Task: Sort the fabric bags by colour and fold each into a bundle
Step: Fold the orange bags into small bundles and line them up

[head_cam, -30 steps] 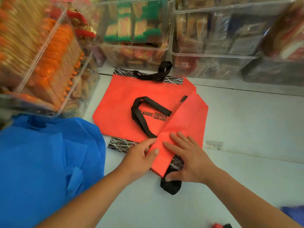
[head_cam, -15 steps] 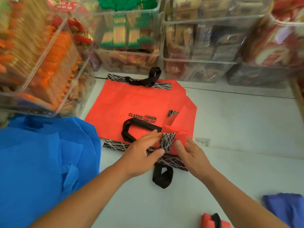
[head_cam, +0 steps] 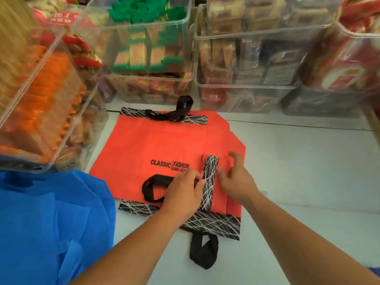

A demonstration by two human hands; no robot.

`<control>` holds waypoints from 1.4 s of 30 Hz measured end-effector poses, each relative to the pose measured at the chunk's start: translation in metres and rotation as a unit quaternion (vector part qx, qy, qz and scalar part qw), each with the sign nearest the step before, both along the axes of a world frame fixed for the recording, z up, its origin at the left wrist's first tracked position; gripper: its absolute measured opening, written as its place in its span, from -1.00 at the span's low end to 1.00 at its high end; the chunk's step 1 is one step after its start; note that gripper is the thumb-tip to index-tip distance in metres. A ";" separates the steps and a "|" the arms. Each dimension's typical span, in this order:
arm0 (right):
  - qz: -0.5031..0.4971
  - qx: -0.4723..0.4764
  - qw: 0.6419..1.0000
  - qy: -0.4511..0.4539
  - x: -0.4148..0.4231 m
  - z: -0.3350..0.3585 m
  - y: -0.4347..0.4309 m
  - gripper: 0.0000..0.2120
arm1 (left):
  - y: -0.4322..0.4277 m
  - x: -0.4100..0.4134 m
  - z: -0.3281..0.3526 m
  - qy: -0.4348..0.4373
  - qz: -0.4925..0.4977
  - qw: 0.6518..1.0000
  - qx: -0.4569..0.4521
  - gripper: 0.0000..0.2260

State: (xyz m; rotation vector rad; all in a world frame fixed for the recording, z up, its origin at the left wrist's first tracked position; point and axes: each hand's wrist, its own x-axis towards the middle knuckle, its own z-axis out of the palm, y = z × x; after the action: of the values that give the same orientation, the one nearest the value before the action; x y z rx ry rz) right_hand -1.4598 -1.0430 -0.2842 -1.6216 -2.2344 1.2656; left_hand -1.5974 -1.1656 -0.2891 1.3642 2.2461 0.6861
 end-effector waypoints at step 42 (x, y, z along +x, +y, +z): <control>0.010 0.019 0.999 -0.034 -0.007 -0.010 0.025 -0.85 | 0.063 -0.041 -0.014 0.081 -0.122 0.986 -0.080 -0.39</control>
State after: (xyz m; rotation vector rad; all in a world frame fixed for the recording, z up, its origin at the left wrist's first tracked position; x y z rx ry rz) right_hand -1.4671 -1.0180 -0.2946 -1.6570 -2.3041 1.1828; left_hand -1.6388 -1.1031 -0.3031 1.6264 2.1487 0.3141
